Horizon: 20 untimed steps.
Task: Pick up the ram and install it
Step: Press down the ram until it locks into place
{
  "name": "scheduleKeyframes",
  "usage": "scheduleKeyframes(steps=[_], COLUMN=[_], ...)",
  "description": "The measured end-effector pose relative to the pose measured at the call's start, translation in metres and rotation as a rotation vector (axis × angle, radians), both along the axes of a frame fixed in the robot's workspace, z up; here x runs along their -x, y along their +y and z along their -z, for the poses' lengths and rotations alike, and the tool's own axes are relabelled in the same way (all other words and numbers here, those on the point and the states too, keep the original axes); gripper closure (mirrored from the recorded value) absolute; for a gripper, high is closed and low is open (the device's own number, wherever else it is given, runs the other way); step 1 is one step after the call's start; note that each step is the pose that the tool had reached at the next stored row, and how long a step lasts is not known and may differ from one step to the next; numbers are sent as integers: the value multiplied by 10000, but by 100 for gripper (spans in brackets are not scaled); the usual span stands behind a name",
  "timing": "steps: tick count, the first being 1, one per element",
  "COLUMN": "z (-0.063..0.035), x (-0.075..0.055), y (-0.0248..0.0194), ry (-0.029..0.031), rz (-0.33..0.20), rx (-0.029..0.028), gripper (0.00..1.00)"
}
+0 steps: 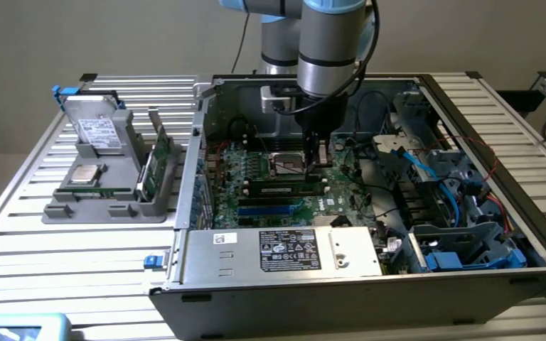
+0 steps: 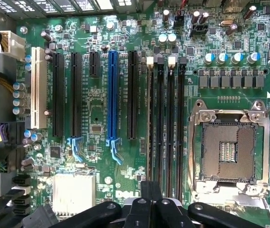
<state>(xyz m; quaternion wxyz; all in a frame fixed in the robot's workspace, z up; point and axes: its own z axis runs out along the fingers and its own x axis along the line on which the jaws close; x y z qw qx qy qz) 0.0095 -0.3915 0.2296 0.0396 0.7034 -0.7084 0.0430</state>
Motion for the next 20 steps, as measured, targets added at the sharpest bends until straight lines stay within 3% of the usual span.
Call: scheduleKeyframes(steps=[20], z=[42], x=[6], y=[10], ry=[-22], rz=[44], rx=[-11], gripper=[89])
